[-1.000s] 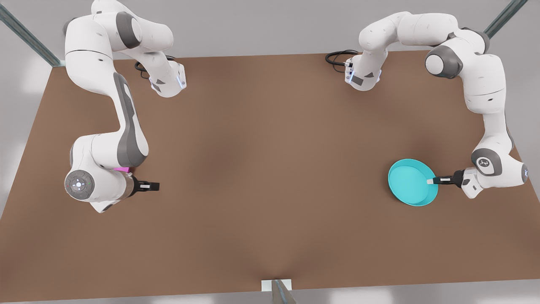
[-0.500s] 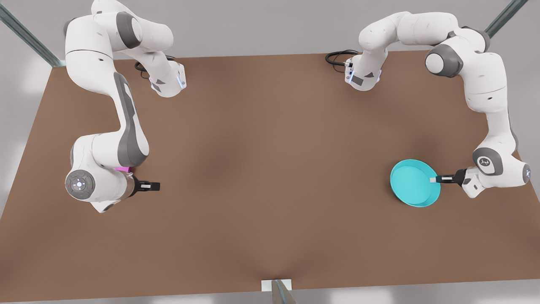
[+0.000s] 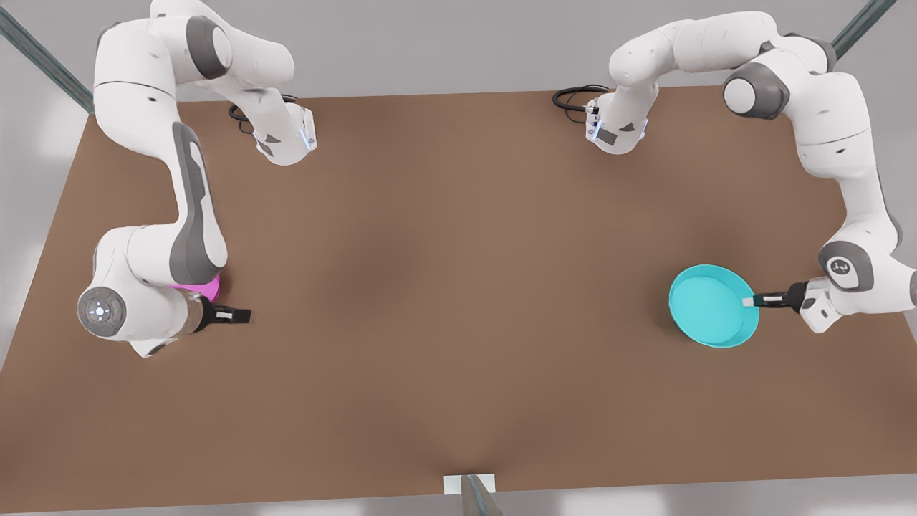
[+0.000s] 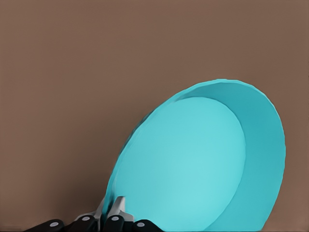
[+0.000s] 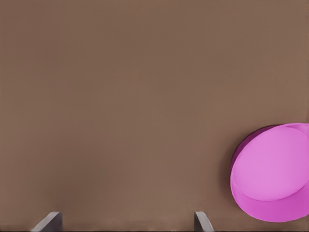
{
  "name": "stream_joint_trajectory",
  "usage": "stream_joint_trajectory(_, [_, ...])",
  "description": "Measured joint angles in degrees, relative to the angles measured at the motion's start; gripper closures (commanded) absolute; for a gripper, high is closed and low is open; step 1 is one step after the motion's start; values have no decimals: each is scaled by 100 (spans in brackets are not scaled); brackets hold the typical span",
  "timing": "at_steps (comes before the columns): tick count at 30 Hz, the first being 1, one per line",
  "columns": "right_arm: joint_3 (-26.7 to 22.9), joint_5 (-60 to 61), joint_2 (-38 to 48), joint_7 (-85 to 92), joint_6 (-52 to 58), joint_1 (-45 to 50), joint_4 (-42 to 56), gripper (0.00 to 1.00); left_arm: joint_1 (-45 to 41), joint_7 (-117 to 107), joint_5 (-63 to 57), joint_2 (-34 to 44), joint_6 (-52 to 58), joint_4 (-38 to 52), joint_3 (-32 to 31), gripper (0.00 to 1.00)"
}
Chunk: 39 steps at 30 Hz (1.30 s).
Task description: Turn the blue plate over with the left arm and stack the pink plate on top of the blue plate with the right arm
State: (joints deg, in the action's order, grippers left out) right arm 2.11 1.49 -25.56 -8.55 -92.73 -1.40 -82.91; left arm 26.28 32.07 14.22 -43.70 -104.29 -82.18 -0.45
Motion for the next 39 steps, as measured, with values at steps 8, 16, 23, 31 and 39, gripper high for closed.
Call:
stream_joint_trajectory(8, [9, 224, 1142, 1850, 31, -1823, -1728, 0, -351, -24, -251, 99, 119, 143, 8, 79])
stream_joint_trajectory(16, [8, 746, 1410, 3197, -2204, -2401, -3082, 0, -475, -29, -569, 99, 437, 387, 0, 79])
stream_joint_trajectory(23, [0, 896, 543, 4308, -2232, -3120, -2345, 0, -881, -29, -1054, 107, 645, 554, 17, 79])
stream_joint_trajectory(31, [-9, 834, -1, 4048, -2482, -3436, -2168, 0, -1662, -353, -1883, 109, 986, 957, 86, 79])
stream_joint_trajectory(39, [-9, 386, -577, 3878, -3067, -3498, -2150, 0, -3174, -476, -2145, 98, 1003, 1046, 1403, 79])
